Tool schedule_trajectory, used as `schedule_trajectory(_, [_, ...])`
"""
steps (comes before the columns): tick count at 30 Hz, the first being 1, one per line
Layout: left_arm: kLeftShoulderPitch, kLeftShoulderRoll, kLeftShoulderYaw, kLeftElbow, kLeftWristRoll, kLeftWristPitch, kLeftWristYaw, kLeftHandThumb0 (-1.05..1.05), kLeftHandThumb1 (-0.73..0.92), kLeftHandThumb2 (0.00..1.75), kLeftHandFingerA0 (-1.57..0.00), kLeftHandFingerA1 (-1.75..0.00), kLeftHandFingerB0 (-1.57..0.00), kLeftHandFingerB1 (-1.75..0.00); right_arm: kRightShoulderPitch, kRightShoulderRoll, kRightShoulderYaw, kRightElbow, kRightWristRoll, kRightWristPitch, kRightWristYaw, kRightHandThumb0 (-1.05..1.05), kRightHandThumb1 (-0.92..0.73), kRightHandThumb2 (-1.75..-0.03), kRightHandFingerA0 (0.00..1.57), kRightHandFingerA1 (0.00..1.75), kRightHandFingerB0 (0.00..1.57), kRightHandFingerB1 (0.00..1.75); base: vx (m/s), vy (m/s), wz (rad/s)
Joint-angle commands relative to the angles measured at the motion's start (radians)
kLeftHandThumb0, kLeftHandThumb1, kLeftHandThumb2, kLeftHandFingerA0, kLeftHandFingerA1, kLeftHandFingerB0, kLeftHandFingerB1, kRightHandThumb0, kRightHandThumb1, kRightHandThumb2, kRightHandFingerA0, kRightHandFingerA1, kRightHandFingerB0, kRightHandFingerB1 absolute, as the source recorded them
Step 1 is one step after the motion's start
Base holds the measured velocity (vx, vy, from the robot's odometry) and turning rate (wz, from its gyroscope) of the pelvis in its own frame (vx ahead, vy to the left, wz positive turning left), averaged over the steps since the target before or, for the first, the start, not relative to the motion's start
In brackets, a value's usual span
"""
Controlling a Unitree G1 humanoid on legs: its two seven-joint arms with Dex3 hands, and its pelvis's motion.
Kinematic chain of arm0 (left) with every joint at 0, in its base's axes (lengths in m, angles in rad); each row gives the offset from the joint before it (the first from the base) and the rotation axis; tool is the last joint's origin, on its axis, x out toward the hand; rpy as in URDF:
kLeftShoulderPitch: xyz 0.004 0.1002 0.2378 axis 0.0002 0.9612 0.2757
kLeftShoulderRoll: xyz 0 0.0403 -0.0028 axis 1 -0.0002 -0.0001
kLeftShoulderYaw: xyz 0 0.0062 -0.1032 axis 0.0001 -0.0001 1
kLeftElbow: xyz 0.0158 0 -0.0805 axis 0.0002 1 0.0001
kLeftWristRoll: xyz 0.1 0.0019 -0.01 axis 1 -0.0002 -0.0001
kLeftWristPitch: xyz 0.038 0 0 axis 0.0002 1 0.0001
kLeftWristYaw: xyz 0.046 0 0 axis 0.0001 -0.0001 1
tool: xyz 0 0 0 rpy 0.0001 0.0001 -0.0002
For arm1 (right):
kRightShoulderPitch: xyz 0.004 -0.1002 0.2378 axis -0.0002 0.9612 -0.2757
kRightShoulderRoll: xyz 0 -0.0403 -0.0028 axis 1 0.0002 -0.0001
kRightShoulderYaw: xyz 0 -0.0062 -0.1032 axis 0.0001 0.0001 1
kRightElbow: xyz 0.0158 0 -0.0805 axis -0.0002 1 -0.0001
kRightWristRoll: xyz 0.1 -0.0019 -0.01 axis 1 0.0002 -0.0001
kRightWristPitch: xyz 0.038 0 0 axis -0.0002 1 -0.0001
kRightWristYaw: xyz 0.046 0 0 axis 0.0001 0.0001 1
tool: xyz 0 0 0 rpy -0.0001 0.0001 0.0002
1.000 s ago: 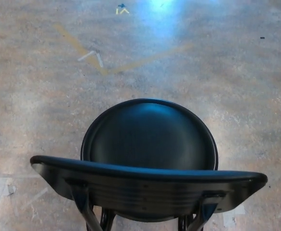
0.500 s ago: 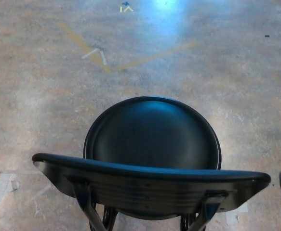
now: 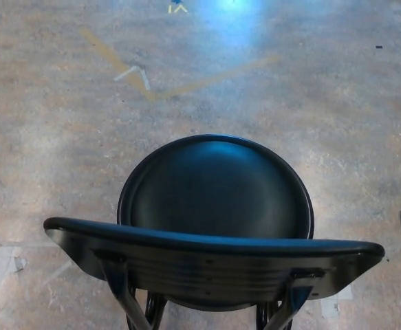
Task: Use the right hand to rotate the back of the chair to its left.
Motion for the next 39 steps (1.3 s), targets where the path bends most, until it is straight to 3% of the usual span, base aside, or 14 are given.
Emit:
schedule_trajectory(1, [0.003, -0.002, -0.001, 0.007, 0.01, -0.002, 0.009, -0.49, 0.78, 0.63, -0.6, -0.5, -0.57, -0.43, -0.006, -0.077, 0.108, -0.044, -0.068, -0.082, 0.155, -1.05, -0.62, -0.7, 0.0, 0.36, 0.0, 0.44, 0.0, 0.0, 0.0])
schedule_trajectory(5, [0.003, -0.005, 0.024, 0.005, -0.012, -0.008, 0.01, -0.47, 0.76, 0.63, -0.6, -0.52, -0.56, -0.45, -0.006, -0.111, 0.159, -0.083, -0.074, -0.071, 0.186, -1.05, -0.54, -0.72, 0.0, 0.28, 0.0, 0.32, 0.0, 0.0, 0.0])
schedule_trajectory(6, [0.003, -0.005, 0.026, 0.005, -0.012, -0.008, 0.012, -0.49, 0.76, 0.63, -0.6, -0.51, -0.56, -0.44, -0.003, -0.127, 0.168, -0.105, -0.071, -0.075, 0.214, -1.05, -0.4, -0.97, 0.0, 0.51, 0.0, 0.55, 0.0, 0.0, 0.0])
schedule_trajectory(7, [0.003, -0.004, 0.025, 0.005, -0.008, -0.008, 0.011, -0.49, 0.78, 0.64, -0.6, -0.52, -0.56, -0.44, 0.001, -0.149, 0.183, -0.132, -0.076, -0.084, 0.233, -1.05, -0.6, -0.68, 0.0, 0.34, 0.0, 0.4, 0.0, 0.0, 0.0])
schedule_trajectory(13, [-0.004, 0.006, -0.002, 0.006, 0.022, -0.007, 0.008, -0.49, 0.77, 0.63, -0.6, -0.54, -0.57, -0.45, 0.026, -0.201, 0.216, -0.222, -0.087, -0.087, 0.24, -1.05, -0.62, -0.69, 0.0, 0.32, 0.0, 0.35, 0.0, 0.0, 0.0])
schedule_trajectory(14, [-0.005, 0.007, -0.007, 0.006, 0.024, -0.008, 0.008, -0.49, 0.8, 0.64, -0.6, -0.52, -0.56, -0.44, 0.039, -0.209, 0.216, -0.25, -0.083, -0.09, 0.24, -1.05, -0.51, -1.06, 0.0, 0.5, 0.0, 0.53, 0.0, 0.0, 0.0])
schedule_trajectory(19, [-0.011, 0.006, -0.024, 0.007, 0.029, 0.003, 0.008, -0.51, 0.77, 0.63, -0.59, -0.53, -0.58, -0.44, 0.09, -0.217, 0.225, -0.339, -0.107, -0.115, 0.197, -1.05, -0.54, -1.08, 0.0, 0.49, 0.0, 0.52, 0.0, 0.0, 0.0])
schedule_trajectory(23, [-0.009, 0.006, -0.019, 0.006, 0.02, -0.002, 0.002, -0.51, 0.77, 0.63, -0.6, -0.55, -0.57, -0.44, 0.121, -0.214, 0.238, -0.4, -0.119, -0.113, 0.201, -1.05, -0.51, -1.04, 0.0, 0.51, 0.0, 0.53, 0.0, 0.0, 0.0])
schedule_trajectory(24, [-0.009, 0.006, -0.016, 0.006, 0.018, -0.001, 0.003, -0.49, 0.76, 0.63, -0.61, -0.52, -0.58, -0.44, 0.132, -0.213, 0.243, -0.428, -0.122, -0.103, 0.21, -1.05, -0.65, -0.65, 0.0, 0.19, 0.0, 0.21, 0.0, 0.0, 0.0])
schedule_trajectory(25, [-0.009, 0.006, -0.012, 0.006, 0.013, 0.0, 0.004, -0.49, 0.76, 0.63, -0.61, -0.52, -0.58, -0.44, 0.144, -0.212, 0.249, -0.46, -0.126, -0.091, 0.22, -1.05, -0.65, -0.65, 0.0, 0.19, 0.0, 0.21, 0.0, 0.0, 0.0])
schedule_trajectory(26, [-0.009, 0.006, -0.02, 0.006, 0.022, 0.0, 0.011, -0.49, 0.76, 0.63, -0.61, -0.53, -0.57, -0.44, 0.164, -0.206, 0.257, -0.509, -0.128, -0.079, 0.232, -1.05, -0.49, -1.02, 0.0, 0.47, 0.0, 0.49, 0.0, 0.0, 0.0])
schedule_trajectory(33, [-0.025, -0.001, 0.005, 0.004, -0.002, 0.005, 0.008, -0.5, 0.74, 0.62, -0.59, -0.51, -0.57, -0.44, 0.223, -0.195, 0.317, -0.714, -0.151, -0.046, 0.295, -1.05, -0.5, -1.01, 0.0, 0.45, 0.0, 0.48, 0.0, 0.0, 0.0])
schedule_trajectory(34, [-0.026, -0.001, 0.006, 0.004, 0.0, 0.004, 0.006, -0.51, 0.74, 0.62, -0.59, -0.51, -0.57, -0.43, 0.235, -0.192, 0.33, -0.755, -0.164, -0.032, 0.301, -1.05, -0.64, -0.65, 0.0, 0.19, 0.0, 0.21, 0.0, 0.0, 0.0])
schedule_trajectory(39, [-0.024, -0.004, 0.031, 0.004, -0.013, 0.011, 0.022, -0.5, 0.74, 0.62, -0.57, -0.52, -0.56, -0.44, 0.264, -0.162, 0.369, -0.874, -0.184, 0.007, 0.318, -1.05, -0.64, -0.67, 0.0, 0.21, 0.0, 0.22, 0.0, 0.0, 0.0])
